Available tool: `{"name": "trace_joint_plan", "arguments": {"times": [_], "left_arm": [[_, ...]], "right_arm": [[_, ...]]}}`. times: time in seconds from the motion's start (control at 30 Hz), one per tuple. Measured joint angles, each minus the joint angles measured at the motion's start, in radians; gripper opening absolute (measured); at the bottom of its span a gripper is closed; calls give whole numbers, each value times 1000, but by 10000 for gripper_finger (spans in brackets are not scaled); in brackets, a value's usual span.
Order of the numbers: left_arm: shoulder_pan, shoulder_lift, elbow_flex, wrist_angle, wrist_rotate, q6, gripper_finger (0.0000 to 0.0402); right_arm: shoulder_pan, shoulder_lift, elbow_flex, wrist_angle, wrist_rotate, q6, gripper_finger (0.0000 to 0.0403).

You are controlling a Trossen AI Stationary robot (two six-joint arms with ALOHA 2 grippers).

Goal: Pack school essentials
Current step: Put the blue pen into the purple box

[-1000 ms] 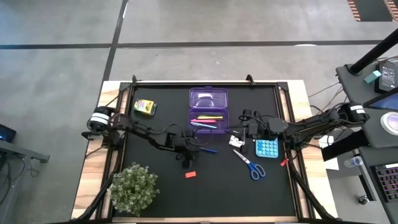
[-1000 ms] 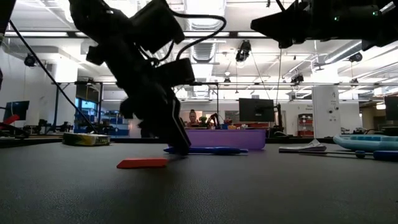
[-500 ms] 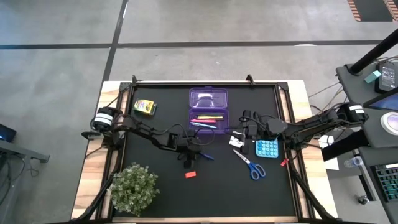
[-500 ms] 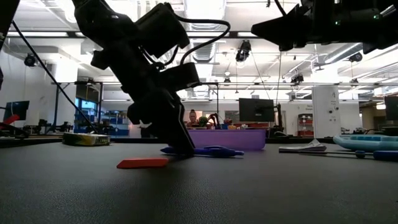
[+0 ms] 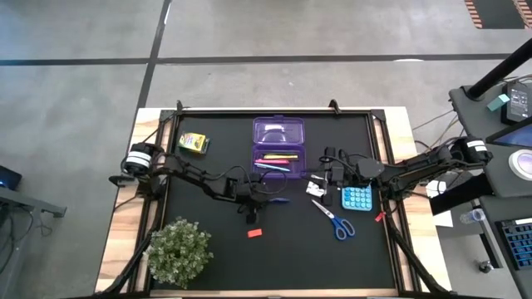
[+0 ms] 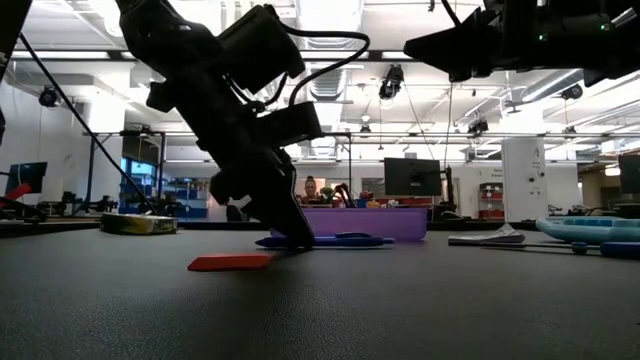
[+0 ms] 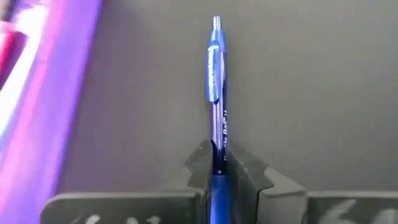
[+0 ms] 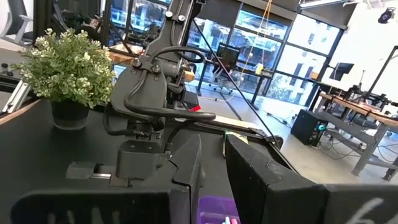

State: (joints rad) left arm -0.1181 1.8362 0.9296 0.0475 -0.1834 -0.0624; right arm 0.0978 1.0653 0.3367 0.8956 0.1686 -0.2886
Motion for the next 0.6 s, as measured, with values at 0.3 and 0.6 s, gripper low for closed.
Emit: {"name": "trace_joint_plan", "arguments": {"times": [0.3, 0.6], "left_arm": [[-15, -56, -4, 81, -50, 75, 5], [-16, -205, -7, 133, -178, 212, 3]], "right_arm": [[0, -1, 0, -9, 178, 45, 63], [-55, -17, 0, -51, 83, 144, 92]]}}
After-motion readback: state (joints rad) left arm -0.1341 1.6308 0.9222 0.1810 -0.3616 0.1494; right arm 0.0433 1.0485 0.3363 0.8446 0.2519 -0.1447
